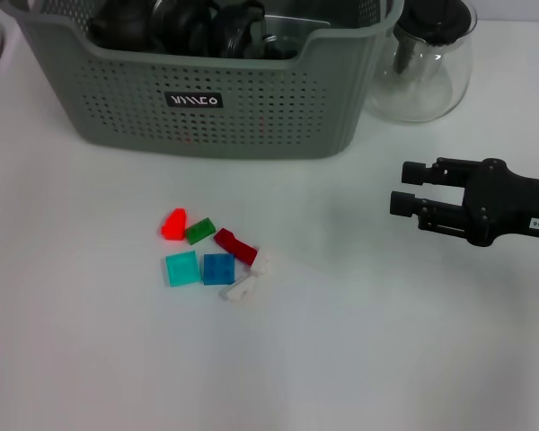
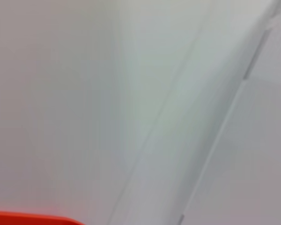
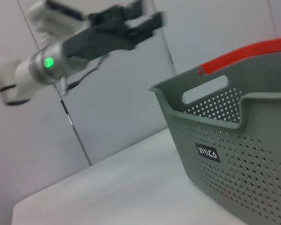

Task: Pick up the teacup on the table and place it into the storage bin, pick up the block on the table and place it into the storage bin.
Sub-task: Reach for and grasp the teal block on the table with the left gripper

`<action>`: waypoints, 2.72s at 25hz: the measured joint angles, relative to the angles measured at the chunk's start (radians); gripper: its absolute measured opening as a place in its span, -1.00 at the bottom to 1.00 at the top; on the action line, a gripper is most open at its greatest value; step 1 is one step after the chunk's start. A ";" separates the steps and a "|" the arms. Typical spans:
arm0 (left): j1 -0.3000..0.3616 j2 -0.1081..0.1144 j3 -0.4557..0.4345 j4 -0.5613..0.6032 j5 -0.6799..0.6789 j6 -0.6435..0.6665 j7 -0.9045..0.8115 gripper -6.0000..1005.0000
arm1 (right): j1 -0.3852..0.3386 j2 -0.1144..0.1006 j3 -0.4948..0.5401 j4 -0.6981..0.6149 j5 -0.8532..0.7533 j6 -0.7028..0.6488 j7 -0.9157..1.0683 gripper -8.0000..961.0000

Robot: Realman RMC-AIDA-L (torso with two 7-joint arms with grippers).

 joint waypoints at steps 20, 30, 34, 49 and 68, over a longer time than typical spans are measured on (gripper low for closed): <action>0.248 -0.093 -0.070 -0.292 0.490 -0.059 0.983 0.03 | 0.006 0.000 0.000 0.000 -0.002 0.003 0.007 0.22; 0.230 -0.095 -0.096 -0.380 0.487 -0.162 1.060 0.12 | 0.001 0.000 0.000 0.000 -0.002 0.010 0.008 0.22; 0.230 -0.095 -0.100 -0.402 0.489 -0.200 1.095 0.29 | 0.000 0.000 0.000 0.000 -0.002 0.010 0.008 0.22; 0.226 -0.095 -0.104 -0.439 0.476 -0.274 1.136 0.21 | -0.002 -0.002 0.000 0.011 -0.002 0.011 0.008 0.22; 0.232 -0.095 -0.103 -0.435 0.476 -0.286 1.137 -0.01 | -0.003 -0.002 0.000 0.011 -0.002 0.011 0.008 0.22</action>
